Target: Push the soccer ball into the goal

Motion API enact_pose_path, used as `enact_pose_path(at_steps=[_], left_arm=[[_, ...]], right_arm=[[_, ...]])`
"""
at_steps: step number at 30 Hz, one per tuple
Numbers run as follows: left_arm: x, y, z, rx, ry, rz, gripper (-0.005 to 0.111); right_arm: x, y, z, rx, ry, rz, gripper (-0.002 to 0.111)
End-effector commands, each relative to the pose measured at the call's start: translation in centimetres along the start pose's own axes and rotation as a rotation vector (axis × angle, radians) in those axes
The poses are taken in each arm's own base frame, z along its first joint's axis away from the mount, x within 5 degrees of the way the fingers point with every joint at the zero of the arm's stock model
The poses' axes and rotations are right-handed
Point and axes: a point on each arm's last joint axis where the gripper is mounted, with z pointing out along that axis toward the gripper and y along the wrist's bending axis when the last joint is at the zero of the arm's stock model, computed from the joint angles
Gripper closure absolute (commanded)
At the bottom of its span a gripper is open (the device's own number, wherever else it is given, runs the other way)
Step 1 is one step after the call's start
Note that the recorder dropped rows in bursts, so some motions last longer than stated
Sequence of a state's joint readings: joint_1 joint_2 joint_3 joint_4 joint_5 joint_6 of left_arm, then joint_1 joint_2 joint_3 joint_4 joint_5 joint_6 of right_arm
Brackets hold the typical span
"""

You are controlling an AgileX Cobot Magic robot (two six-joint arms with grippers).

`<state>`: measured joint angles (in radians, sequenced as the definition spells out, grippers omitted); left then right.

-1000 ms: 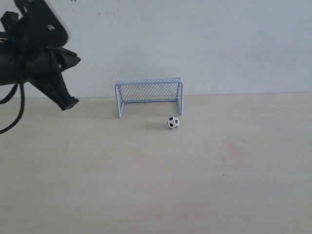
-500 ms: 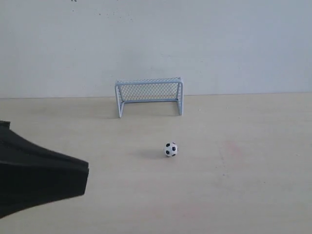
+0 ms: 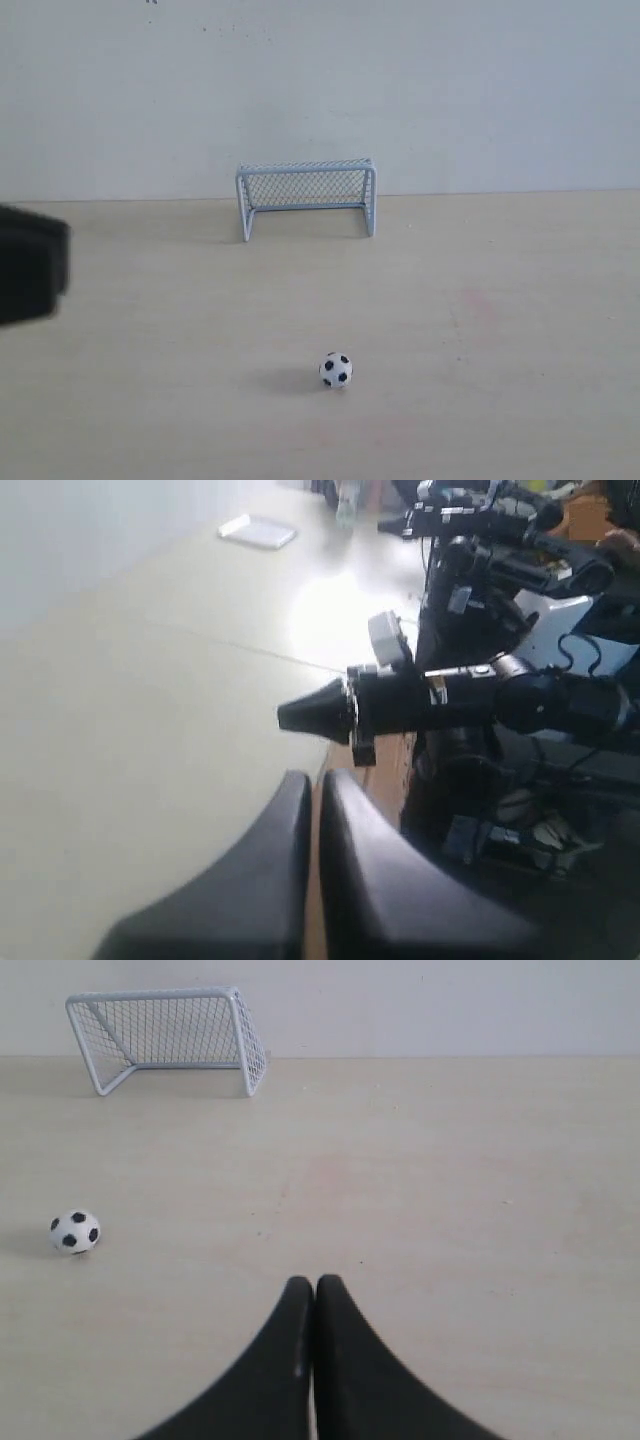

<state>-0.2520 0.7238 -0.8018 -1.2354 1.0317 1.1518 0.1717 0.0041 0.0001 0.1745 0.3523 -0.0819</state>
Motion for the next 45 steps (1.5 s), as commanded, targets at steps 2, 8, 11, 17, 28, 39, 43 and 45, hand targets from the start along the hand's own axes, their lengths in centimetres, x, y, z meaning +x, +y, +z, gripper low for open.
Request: enact_pose_path(at_steps=[2,8,11,17,28,39,43,45], left_arm=[[-2.6,-3.2,-2.8,-0.051,-0.102,0.163,0.102],[-3.8,-5.8,-7.0,-0.366,-0.322,0.407,0.102],[-4.3,-6.6,-9.1,-0.552,-0.415,0.543,0.102],[-3.7,-9.4,-12.0,-0.685,-0.528,0.661,0.102],[-1.7,-12.4,-14.4,-0.792,-0.521,0.853,0.102],[-0.8,-12.3,-14.2,-0.791,-0.457,0.824,0.102],[0.1,-10.0,-13.8,-0.923,-0.485,0.511,0.102],[1.0,-8.5,-13.4,-1.006,-0.511,0.346,0.102]], right_arm=[[-0.1,0.0,0.0,0.004,-0.016,-0.003,0.109],[-0.1,0.0,0.0,0.004,-0.016,-0.003,0.109],[-0.1,0.0,0.0,0.004,-0.016,-0.003,0.109],[-0.1,0.0,0.0,0.004,-0.016,-0.003,0.109],[-0.1,0.0,0.0,0.004,-0.016,-0.003,0.109],[-0.1,0.0,0.0,0.004,-0.016,-0.003,0.109],[-0.1,0.0,0.0,0.004,-0.016,-0.003,0.109],[-0.1,0.0,0.0,0.004,-0.011,-0.003,0.109]])
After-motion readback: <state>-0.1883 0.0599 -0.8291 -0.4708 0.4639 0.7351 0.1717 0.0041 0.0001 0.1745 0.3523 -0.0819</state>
